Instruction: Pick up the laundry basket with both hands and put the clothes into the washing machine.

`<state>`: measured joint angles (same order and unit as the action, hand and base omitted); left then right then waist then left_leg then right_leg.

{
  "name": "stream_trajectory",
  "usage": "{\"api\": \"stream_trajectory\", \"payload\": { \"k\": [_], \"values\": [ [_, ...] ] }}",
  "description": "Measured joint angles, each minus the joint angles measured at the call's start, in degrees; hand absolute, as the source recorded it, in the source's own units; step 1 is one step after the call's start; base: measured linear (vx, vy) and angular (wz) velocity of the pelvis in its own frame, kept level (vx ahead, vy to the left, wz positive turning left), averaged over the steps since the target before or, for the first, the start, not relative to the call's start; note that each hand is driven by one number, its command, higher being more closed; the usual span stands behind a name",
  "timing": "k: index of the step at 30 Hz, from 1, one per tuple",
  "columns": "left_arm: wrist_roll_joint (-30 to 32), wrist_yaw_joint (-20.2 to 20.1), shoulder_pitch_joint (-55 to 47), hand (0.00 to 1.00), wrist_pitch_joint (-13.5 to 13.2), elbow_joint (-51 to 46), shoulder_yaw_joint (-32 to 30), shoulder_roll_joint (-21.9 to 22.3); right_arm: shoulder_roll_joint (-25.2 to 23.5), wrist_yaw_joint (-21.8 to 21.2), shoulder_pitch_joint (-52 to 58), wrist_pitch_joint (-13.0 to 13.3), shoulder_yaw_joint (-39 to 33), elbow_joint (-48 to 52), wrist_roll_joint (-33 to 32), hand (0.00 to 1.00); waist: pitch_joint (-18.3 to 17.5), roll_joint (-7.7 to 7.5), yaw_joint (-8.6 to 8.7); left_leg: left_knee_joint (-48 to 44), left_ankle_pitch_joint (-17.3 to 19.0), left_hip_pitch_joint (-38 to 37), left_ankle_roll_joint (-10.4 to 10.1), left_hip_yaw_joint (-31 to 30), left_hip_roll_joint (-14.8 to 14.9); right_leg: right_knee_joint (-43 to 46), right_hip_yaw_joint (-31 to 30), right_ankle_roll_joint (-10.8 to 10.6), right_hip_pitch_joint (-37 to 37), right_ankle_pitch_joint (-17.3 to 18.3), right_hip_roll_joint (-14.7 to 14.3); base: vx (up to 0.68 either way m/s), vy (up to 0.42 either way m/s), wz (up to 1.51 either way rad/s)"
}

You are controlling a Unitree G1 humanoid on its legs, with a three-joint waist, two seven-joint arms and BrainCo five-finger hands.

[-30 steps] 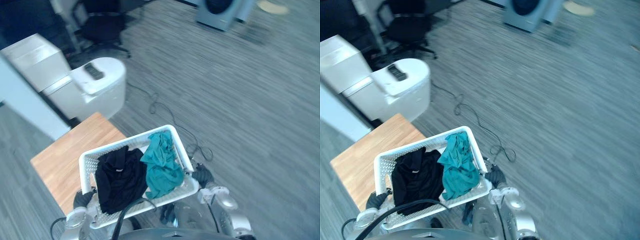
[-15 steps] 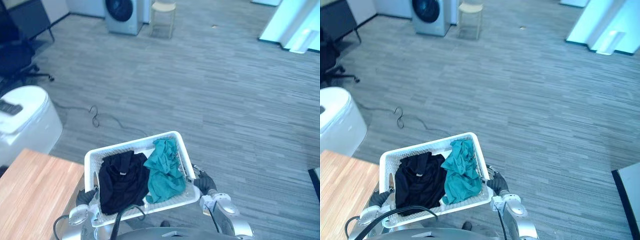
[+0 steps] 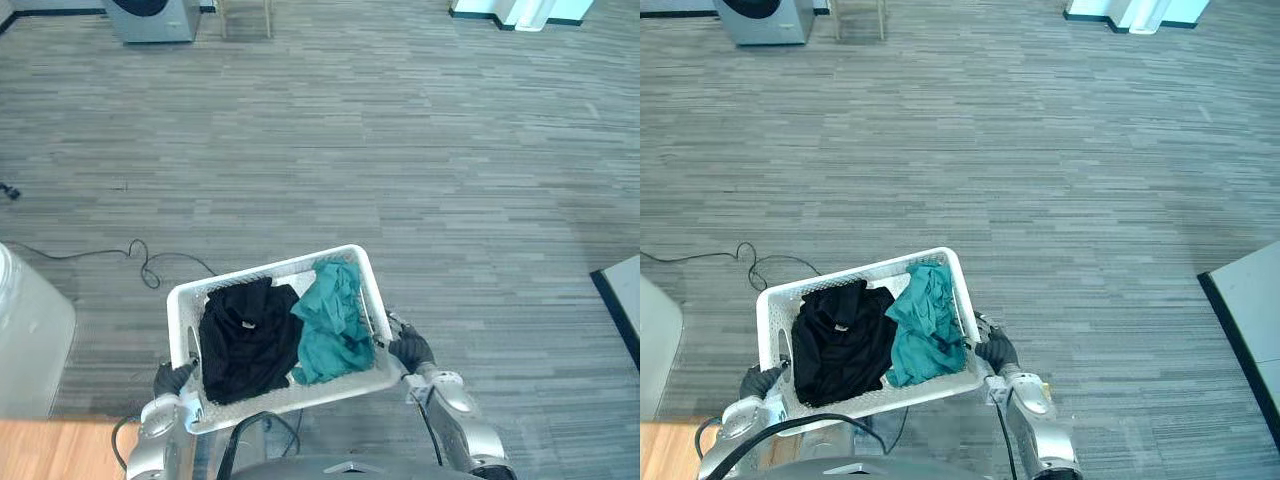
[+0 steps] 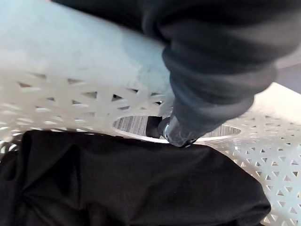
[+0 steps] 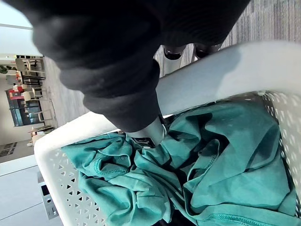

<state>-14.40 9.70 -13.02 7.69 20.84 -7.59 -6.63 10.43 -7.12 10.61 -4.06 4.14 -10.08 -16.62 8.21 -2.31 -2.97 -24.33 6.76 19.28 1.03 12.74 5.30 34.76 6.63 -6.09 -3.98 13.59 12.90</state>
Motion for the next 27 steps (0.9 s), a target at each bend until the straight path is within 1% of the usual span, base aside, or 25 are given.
{"api": "stream_trajectory", "payload": {
  "k": [1, 2, 3, 4, 5, 6, 8, 9, 10, 11, 12, 13, 14, 16, 17, 18, 19, 20, 21, 22, 23, 24, 25, 26, 27],
  "values": [
    [0.00, 0.00, -0.18, 1.00, 0.20, 0.00, 0.06, -0.22, -0.48, 0.00, 0.30, -0.02, -0.11, -0.03, 0.51, 1.00, 0.15, -0.29, 0.22, -0.22, 1.16, -1.31, 0.60, 0.09, -1.00, 5.90, -0.07, 0.80, -2.31, -2.46, 1.59, 0.56, 0.357, 0.17],
    [0.00, 0.01, -0.61, 1.00, 0.67, -0.05, 0.28, -1.12, -1.67, 0.00, 0.98, -0.08, -0.41, -0.78, 1.14, 1.00, 1.08, -0.35, 1.00, -0.43, 3.79, -5.51, 2.10, 0.19, -2.46, 17.52, -1.37, 1.78, -5.74, -8.14, 3.76, 0.38, 0.218, 0.21],
    [0.00, 0.00, -0.83, 1.00, 0.71, -0.07, 0.37, -1.43, -1.82, 0.00, 1.03, -0.08, -0.48, -1.10, 1.16, 1.00, 1.30, -0.29, 1.11, -0.45, 4.31, -6.38, 2.21, 0.18, -2.58, 19.95, -1.60, 1.93, -6.35, -7.75, 3.75, 0.47, 0.208, 0.23],
    [0.01, 0.01, -1.29, 1.00, 0.96, -0.12, 0.84, -2.50, -2.45, -0.04, 0.69, -0.15, -0.36, -2.34, 1.18, 1.00, 2.34, 0.06, 1.40, -0.10, 6.13, -10.22, 2.69, -0.07, -2.54, 26.76, -1.29, 2.41, -9.00, -5.21, 3.31, 0.36, 0.097, 0.02],
    [0.03, 0.05, -1.62, 1.00, 1.32, -0.12, 0.99, -3.19, -2.86, -0.04, 0.92, -0.25, -0.04, -2.83, 1.23, 1.00, 3.48, 1.00, 1.20, 2.14, 7.27, -14.31, 2.56, 0.06, -2.73, 28.19, 0.25, 2.91, -12.27, -2.42, 2.27, 0.45, 0.109, -0.05],
    [0.03, 0.05, -1.70, 1.00, 1.45, -0.12, 1.02, -3.45, -2.97, -0.05, 0.91, -0.23, 0.02, -2.88, 1.23, 1.00, 3.61, 1.13, 1.26, 3.45, 7.55, -15.96, 2.46, 0.14, -2.73, 26.76, 1.09, 3.06, -14.18, -1.26, 1.57, 0.41, 0.060, -0.07],
    [0.01, 0.05, -1.46, 1.00, 1.46, -0.25, 2.12, -4.37, -3.01, -0.01, 0.96, -0.22, -0.24, -2.77, 1.13, 1.00, 4.42, 1.60, 2.94, 7.75, 7.64, -20.67, 1.47, 0.12, -2.77, 12.15, 5.87, 2.97, -18.93, -0.61, -0.48, 0.45, 0.003, 0.15],
    [0.02, 0.06, -0.86, 1.00, 1.48, -0.24, 3.38, -4.90, -3.02, 0.08, 1.01, -0.32, -1.12, -2.66, 1.09, 1.00, 5.01, 1.66, 3.60, 10.17, 8.31, -23.70, 0.36, -0.03, -2.93, -3.76, 7.89, 2.72, -20.27, -4.44, -1.58, 0.42, -0.031, 0.19],
    [0.02, 0.06, -0.73, 1.00, 1.49, -0.23, 3.60, -4.97, -3.01, 0.09, 1.09, -0.36, -1.31, -2.65, 1.08, 1.00, 5.01, 1.66, 3.73, 10.75, 8.46, -24.13, 0.12, -0.14, -2.97, -7.96, 8.09, 2.49, -20.05, -5.80, -1.83, 0.44, -0.059, 0.18],
    [0.03, 0.06, -0.16, 1.00, 1.51, -0.16, 4.40, -5.43, -3.19, 0.11, 1.88, -0.78, -1.95, -2.09, 1.07, 1.00, 4.70, 1.00, 3.91, 12.69, 9.42, -26.09, -1.14, -0.58, -3.48, -20.81, 8.04, 1.44, -20.12, -10.62, -2.21, 0.50, -0.111, 0.22],
    [0.06, 0.07, 0.43, 1.00, 1.53, 0.10, 4.91, -5.78, -3.28, 0.11, 2.60, -0.73, -2.30, -1.70, 1.02, 1.00, 4.77, 0.52, 4.04, 13.25, 10.83, -27.85, -1.98, -1.39, -3.76, -24.40, 7.70, 1.25, -20.39, -12.94, -2.04, 0.68, -0.194, 0.35],
    [0.22, 0.07, 0.49, 1.00, 1.61, 0.17, 5.05, -5.51, -3.28, 0.11, 3.60, -1.03, -2.61, -0.29, 1.13, 1.00, 4.43, 0.74, 4.34, 12.70, 13.74, -30.08, -3.07, -2.32, -2.70, -22.11, 5.64, 2.49, -20.90, -14.35, -2.35, 0.81, -0.278, 0.44],
    [0.81, 0.07, 0.00, 1.00, 1.77, 0.18, 4.84, -4.37, -2.97, 0.13, 5.19, -1.18, -3.05, 1.46, 1.15, 1.00, 3.11, 2.52, 4.85, 11.99, 16.13, -32.50, -4.61, -3.15, -0.01, -16.40, 5.21, 4.53, -21.04, -14.89, -4.60, 0.88, -0.299, 0.63],
    [1.11, 0.04, -0.11, 1.00, 1.74, 0.00, 4.84, -2.94, -3.45, 0.18, 6.01, -1.20, -4.66, 2.18, 1.14, 1.00, 2.48, 4.01, 5.86, -2.95, 16.46, -27.67, -5.00, -5.57, 3.97, -10.12, 7.23, 5.80, -20.98, -14.34, -5.38, 0.66, -0.255, 0.56],
    [1.15, 0.05, 0.17, 1.00, 1.75, -0.09, 4.78, -1.22, -2.25, 0.14, 5.91, -1.40, -5.73, 2.60, 1.13, 1.00, 2.72, 6.82, 5.16, -19.93, 10.20, -20.78, -4.42, -6.81, 8.74, -9.13, 8.94, 7.30, -18.45, -10.76, -8.15, 0.75, -0.308, -0.06],
    [1.13, 0.05, -1.49, 1.00, 1.79, 0.05, 4.76, 0.73, -0.80, 0.05, 6.01, -1.58, -5.90, 3.27, 1.11, 1.00, 3.03, 8.93, 3.69, -34.31, -0.07, -14.37, -4.92, -8.95, 12.08, -9.57, 9.41, 8.22, -14.64, -8.59, -11.10, 0.61, -0.230, -0.34],
    [1.02, 0.06, -2.08, 1.00, 1.86, 0.11, 4.85, 1.45, -0.24, 0.00, 6.07, -1.95, -5.76, 3.51, 1.05, 1.00, 3.34, 9.40, 3.22, -40.01, -0.04, -12.04, -5.25, -10.33, 12.27, -9.81, 9.01, 8.82, -12.41, -7.36, -12.22, 0.93, -0.253, -0.37],
    [0.64, 0.01, -1.72, 1.00, 0.75, -1.74, 4.49, 2.63, -0.22, 0.23, 6.51, -2.54, -6.38, 3.77, 1.00, 1.00, 3.93, 9.20, 2.78, -46.80, 1.29, -7.98, -5.05, -11.36, 11.80, -11.37, 8.89, 9.11, -7.00, -5.16, -13.31, 0.75, -0.143, -0.01],
    [0.63, -0.03, -0.79, 1.00, 0.79, -1.85, 4.23, 2.13, -0.52, 0.17, 6.80, -2.47, -6.89, 3.98, 0.65, 1.00, 4.68, 8.02, 2.82, -46.62, 3.25, -4.96, -4.14, -10.23, 10.23, -14.43, 8.85, 9.28, -1.10, -4.02, -13.32, 0.88, -0.169, 0.09],
    [0.49, -0.15, -0.75, 1.00, 0.54, -2.12, 4.07, 2.03, -0.58, 0.17, 6.82, -2.45, -6.78, 4.54, 0.46, 1.00, 4.88, 7.14, 2.76, -44.29, 4.32, -3.58, -3.41, -8.60, 9.56, -16.44, 8.44, 9.36, 1.36, -3.88, -13.32, 0.66, -0.128, -0.10],
    [0.43, -0.18, -0.55, 1.00, -0.09, -2.92, 3.60, 2.10, -0.61, 0.12, 6.13, -2.02, -6.68, 5.54, 0.03, 1.00, 4.62, 6.25, 2.13, -36.66, 6.03, -0.75, -3.59, -5.35, 7.90, -20.15, 6.99, 9.08, 5.34, -3.20, -13.15, 0.62, -0.084, -0.49],
    [-0.08, -0.29, -0.07, 1.00, -0.27, -2.92, 3.23, 2.42, -0.31, 0.12, 5.43, -1.63, -6.72, 5.71, -0.45, 1.00, 4.78, 5.61, 1.35, -25.68, 6.26, 1.68, -3.76, -4.39, 6.09, -22.65, 5.44, 8.64, 7.86, -2.43, -13.13, 0.61, -0.050, -0.64],
    [-0.11, -0.30, 0.19, 1.00, -0.19, -2.90, 2.97, 2.65, -0.30, 0.13, 4.58, -1.53, -6.74, 5.58, -0.98, 1.00, 4.70, 5.75, 0.97, -18.69, 5.75, 2.22, -4.34, -4.36, 5.26, -23.55, 4.61, 8.34, 8.91, -1.75, -13.03, 0.59, 0.027, -0.75],
    [-0.11, -0.33, 0.27, 1.00, 0.08, -2.85, 2.24, 3.26, -0.07, 0.13, 3.62, -1.32, -7.19, 4.88, -1.03, 1.00, 4.20, 6.45, 0.35, -3.26, 2.55, 2.50, -5.90, -4.70, 4.26, -25.20, 3.06, 7.87, 10.97, -0.26, -12.98, 0.48, 0.065, -0.60],
    [-0.11, -0.33, 0.27, 1.00, 0.21, -2.87, 1.86, 3.79, 0.26, 0.10, 3.38, -1.26, -7.20, 4.49, -1.04, 1.00, 3.50, 7.06, 0.18, 3.87, 0.66, 2.03, -6.61, -4.94, 4.26, -26.00, 2.44, 7.14, 11.78, 0.54, -13.24, 0.61, 0.129, -0.73]
  ]
}}
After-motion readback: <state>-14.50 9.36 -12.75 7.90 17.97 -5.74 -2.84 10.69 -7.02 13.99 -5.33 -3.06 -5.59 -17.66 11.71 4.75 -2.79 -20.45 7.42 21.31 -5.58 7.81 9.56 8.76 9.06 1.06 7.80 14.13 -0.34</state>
